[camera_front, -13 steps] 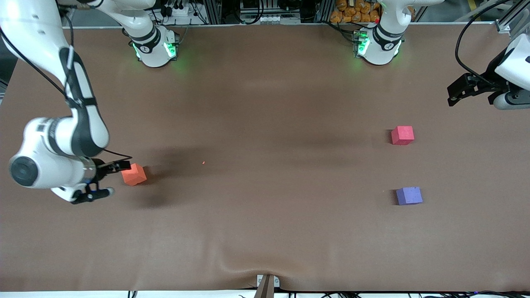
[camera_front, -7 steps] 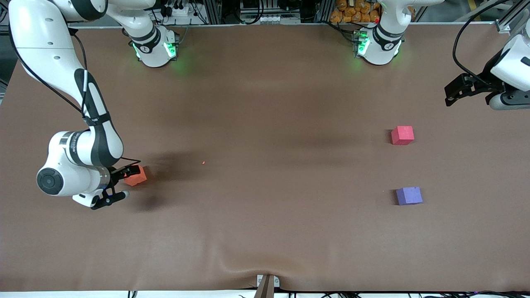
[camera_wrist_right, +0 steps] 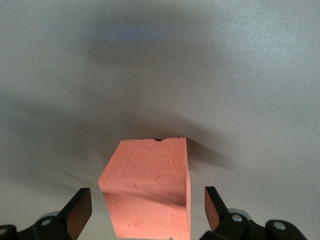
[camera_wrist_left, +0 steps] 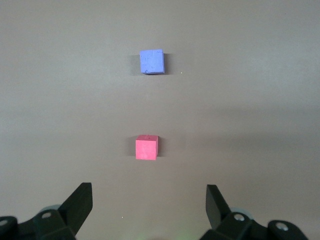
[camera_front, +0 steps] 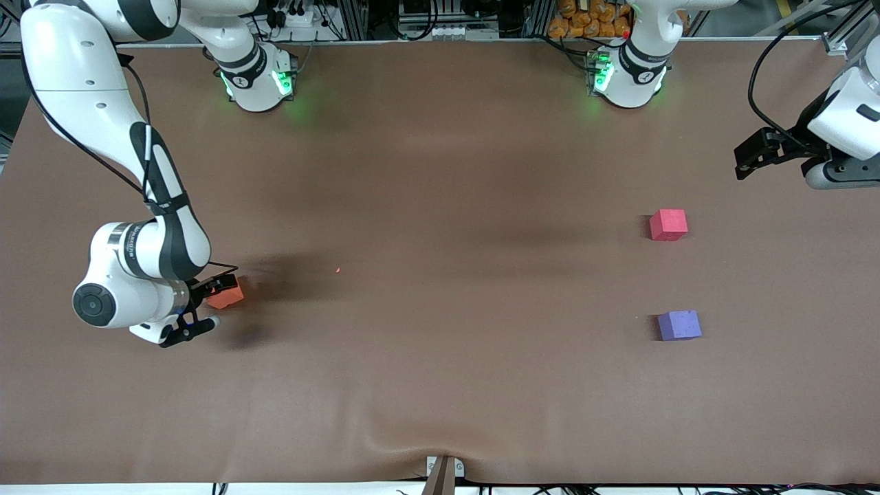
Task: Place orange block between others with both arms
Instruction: 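Carry the orange cube toward the table middle and set it down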
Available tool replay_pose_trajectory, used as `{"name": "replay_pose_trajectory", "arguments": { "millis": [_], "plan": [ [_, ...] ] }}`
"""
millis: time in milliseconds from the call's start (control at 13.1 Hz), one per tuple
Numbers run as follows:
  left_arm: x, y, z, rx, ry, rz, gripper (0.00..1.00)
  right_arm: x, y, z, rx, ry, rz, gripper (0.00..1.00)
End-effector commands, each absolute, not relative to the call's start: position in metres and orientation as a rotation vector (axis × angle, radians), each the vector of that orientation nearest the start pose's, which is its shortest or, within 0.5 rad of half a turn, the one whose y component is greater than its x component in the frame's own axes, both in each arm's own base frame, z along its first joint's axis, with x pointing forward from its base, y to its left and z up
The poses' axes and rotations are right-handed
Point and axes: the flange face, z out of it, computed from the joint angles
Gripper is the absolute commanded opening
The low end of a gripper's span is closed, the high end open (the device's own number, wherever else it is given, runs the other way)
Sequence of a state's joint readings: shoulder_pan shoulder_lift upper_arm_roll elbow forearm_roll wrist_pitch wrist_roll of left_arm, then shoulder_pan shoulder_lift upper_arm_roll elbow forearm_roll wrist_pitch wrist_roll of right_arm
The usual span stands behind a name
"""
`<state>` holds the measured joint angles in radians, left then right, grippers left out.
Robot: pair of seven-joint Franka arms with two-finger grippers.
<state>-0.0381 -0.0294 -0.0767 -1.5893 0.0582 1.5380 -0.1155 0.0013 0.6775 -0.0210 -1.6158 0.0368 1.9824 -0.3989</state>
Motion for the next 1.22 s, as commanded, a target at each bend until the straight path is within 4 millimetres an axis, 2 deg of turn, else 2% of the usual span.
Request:
{"name": "replay_pose_trajectory", "arguments": {
  "millis": [0,153,306,383,536,612,689,765,842,995,1071,1148],
  "plan": [
    [0.537,-0.054,0.626,-3.096,0.016,0.031,1.00,0.655,-0.008,0.206,-2.957,-0.579,0.449,0.75],
    [0.538,-0.053,0.627,-3.098,0.013,0.029,1.00,0.655,-0.008,0.206,-2.935,-0.644,0.446,0.56],
    [0.537,-0.053,0.627,-3.097,0.013,0.024,1.00,0.661,-0.006,0.220,-2.943,-0.635,0.401,0.47],
    [0.538,-0.052,0.628,-3.099,0.011,0.020,1.00,0.669,-0.001,0.235,-2.954,-0.645,0.358,0.46],
    [0.538,-0.052,0.627,-3.099,0.011,0.020,1.00,0.686,0.036,0.278,-2.968,-0.721,0.237,0.45],
    [0.538,-0.052,0.627,-3.099,0.011,0.018,1.00,0.689,0.067,0.294,-2.980,-0.697,0.196,0.43],
    [0.538,-0.052,0.627,-3.099,0.011,0.018,1.00,0.687,0.095,0.300,-2.990,-0.570,0.182,0.46],
    [0.535,-0.052,0.629,-3.097,0.011,0.020,1.00,0.681,0.135,0.309,-2.965,-0.424,0.172,0.49],
    [0.534,-0.052,0.630,-3.096,0.011,0.022,1.00,0.671,0.181,0.313,-2.918,-0.270,0.191,0.47],
    [0.530,-0.052,0.630,-3.095,0.010,0.031,1.00,0.650,0.251,0.309,-2.812,0.052,0.284,0.46],
    [0.529,-0.052,0.627,-3.094,0.013,0.041,1.00,0.634,0.291,0.308,-2.774,0.106,0.329,0.45],
    [0.529,-0.051,0.626,-3.094,0.011,0.045,1.00,0.625,0.319,0.305,-2.740,0.171,0.338,0.45]
  ]
}}
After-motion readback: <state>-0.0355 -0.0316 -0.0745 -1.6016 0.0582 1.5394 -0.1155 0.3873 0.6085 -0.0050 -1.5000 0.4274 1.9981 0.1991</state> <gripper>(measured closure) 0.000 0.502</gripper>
